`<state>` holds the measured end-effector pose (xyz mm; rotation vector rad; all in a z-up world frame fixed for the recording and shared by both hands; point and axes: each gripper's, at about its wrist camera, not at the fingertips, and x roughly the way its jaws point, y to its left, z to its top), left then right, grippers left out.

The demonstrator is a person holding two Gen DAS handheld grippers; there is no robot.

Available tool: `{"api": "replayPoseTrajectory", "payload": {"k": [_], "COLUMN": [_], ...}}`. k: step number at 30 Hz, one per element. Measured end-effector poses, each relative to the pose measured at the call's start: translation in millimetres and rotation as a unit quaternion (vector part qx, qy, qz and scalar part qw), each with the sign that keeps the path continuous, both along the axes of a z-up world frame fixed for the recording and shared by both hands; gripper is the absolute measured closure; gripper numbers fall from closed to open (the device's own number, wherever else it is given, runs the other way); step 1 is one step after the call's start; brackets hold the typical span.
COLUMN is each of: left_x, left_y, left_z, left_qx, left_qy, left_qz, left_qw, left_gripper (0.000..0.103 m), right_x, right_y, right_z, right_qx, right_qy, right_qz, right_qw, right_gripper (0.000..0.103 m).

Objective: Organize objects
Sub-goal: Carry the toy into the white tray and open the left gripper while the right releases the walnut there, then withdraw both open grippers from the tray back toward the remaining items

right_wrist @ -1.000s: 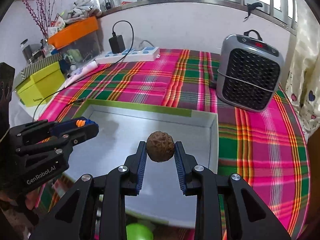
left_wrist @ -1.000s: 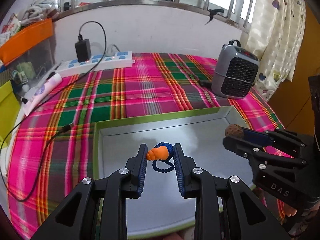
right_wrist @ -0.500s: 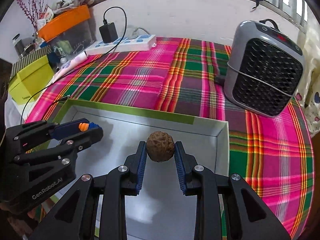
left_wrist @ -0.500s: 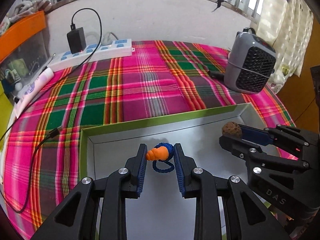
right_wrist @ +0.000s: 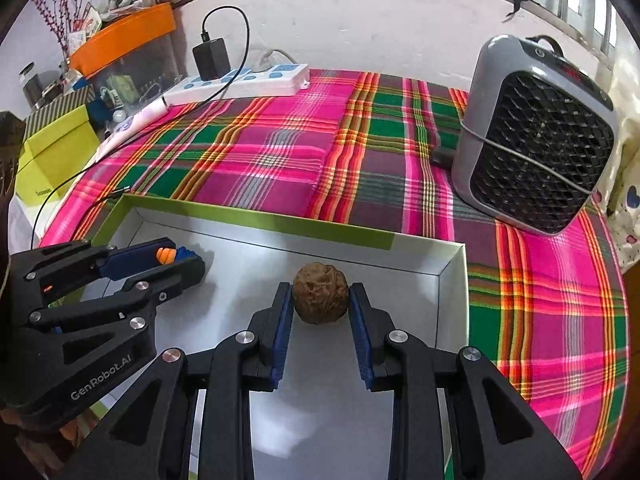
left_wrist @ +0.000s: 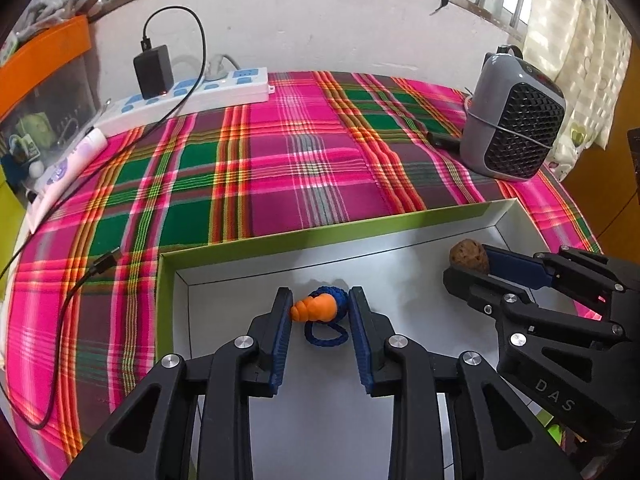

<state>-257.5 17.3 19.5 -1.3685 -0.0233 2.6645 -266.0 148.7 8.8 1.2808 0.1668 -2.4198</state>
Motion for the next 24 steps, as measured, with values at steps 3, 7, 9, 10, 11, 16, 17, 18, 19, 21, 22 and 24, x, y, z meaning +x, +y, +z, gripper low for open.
{"api": "replayPoseTrajectory", "payload": {"k": [3, 7, 9, 10, 11, 16, 17, 18, 19, 21, 22, 24], "left_x": [-0.6, -0.4, 0.1, 0.6, 1.5, 7.4, 8.8, 10.8, 12.2, 15.8, 17.2, 21.5], "left_y": [0.3, -0.4, -1.5, -2.0, -2.6, -3.1, -3.8, -4.3, -5.1, -5.9, -6.3, -6.9], "left_z": [0.3, 0.4, 0.6, 0.8, 1.3, 4.8, 5.9, 7.8, 9.0, 11.4, 11.8, 13.5], "left_qx": [0.0, 0.003, 0.004, 0.004, 0.004, 0.005, 0.004, 0.004, 0.005, 0.006, 0.005, 0.003], "left_qy": [0.0, -0.001, -0.002, -0.002, -0.001, 0.003, 0.005, 0.009, 0.011, 0.014, 0.013, 0.016], "left_qz": [0.002, 0.002, 0.003, 0.005, 0.005, 0.008, 0.01, 0.01, 0.011, 0.011, 0.011, 0.014], "left_qw": [1.0, 1.0, 1.0, 1.0, 1.0, 1.0, 0.9999, 0.9999, 0.9999, 0.9998, 0.9998, 0.9998], "left_gripper": [0.072, 0.068, 0.068, 0.068, 0.068, 0.068, 0.068, 0.067, 0.067, 0.065, 0.065, 0.064], "right_x": [0.8, 1.0, 2.0, 2.6, 3.6, 8.6, 9.5, 11.1, 12.9, 15.2, 16.8, 19.9], "right_y": [0.3, 1.4, 1.7, 2.0, 2.3, 3.7, 4.1, 4.7, 5.3, 5.6, 6.2, 6.7], "right_z": [0.6, 1.3, 2.4, 3.2, 4.0, 5.5, 6.0, 7.0, 8.2, 10.1, 11.1, 12.8], "right_qx": [0.003, 0.001, 0.003, 0.004, 0.004, 0.001, 0.001, 0.0, -0.001, -0.002, -0.004, -0.008], "right_qy": [0.007, 0.007, 0.011, 0.014, 0.017, 0.017, 0.018, 0.02, 0.022, 0.026, 0.028, 0.029], "right_qz": [-0.003, -0.005, -0.007, -0.008, -0.01, -0.012, -0.013, -0.013, -0.014, -0.016, -0.017, -0.017], "right_qw": [1.0, 1.0, 1.0, 1.0, 1.0, 1.0, 1.0, 1.0, 1.0, 1.0, 0.999, 0.999], "right_gripper": [0.069, 0.053, 0.053, 0.053, 0.053, 0.053, 0.053, 0.053, 0.053, 0.053, 0.053, 0.053]}}
